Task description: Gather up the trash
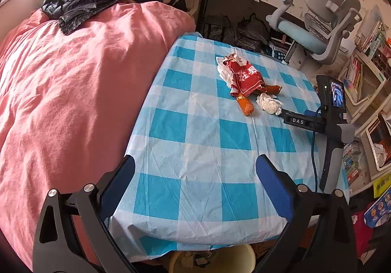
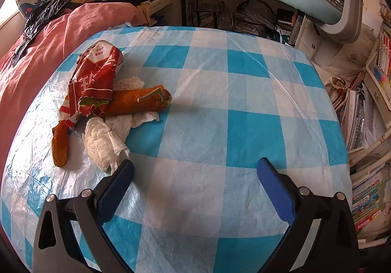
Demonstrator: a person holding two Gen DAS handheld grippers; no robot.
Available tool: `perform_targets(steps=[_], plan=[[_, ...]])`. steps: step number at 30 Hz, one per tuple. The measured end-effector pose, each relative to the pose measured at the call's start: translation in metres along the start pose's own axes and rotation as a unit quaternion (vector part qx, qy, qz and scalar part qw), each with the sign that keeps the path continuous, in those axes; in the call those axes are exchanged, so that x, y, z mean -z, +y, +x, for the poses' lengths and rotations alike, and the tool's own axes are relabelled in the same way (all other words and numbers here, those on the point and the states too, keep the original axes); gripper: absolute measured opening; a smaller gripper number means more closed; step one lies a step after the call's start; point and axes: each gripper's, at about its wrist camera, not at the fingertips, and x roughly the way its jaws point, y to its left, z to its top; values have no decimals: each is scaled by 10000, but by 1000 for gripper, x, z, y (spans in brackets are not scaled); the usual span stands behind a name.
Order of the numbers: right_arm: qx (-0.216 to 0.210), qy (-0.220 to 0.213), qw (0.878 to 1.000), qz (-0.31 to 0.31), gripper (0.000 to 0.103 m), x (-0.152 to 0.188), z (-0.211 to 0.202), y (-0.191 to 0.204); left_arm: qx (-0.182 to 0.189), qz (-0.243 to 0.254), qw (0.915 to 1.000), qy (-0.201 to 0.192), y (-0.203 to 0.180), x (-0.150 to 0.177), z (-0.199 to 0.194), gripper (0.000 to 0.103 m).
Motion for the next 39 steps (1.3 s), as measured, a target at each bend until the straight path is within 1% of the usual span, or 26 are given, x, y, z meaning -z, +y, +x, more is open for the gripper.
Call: perform_targets(steps=[5, 12, 20, 26, 29, 32, 39], plan=[[1, 0, 10000, 0, 96, 0, 0, 0, -79, 117, 9999, -99, -2, 2, -4, 96], [2, 0, 10000, 1, 96, 0, -1, -1, 272, -231, 9993, -74, 10, -3, -8, 95], [2, 0, 10000, 1, 96, 0, 0, 0, 515, -423, 9978, -15, 14, -3, -9, 95], [3, -1, 10000, 2, 96, 0, -1, 0, 476, -517, 9975, -19, 15, -2, -9, 95], [3, -1, 10000, 3, 96, 1, -1, 0, 431, -376, 9984, -47, 11, -1, -10, 95], [4, -1, 10000, 4, 96, 0, -1, 0, 360, -338, 9988, -68, 8, 0, -9, 95], [5, -1, 10000, 5, 96, 1, -1, 0, 411, -200, 9990, 17, -2, 6, -5, 95]])
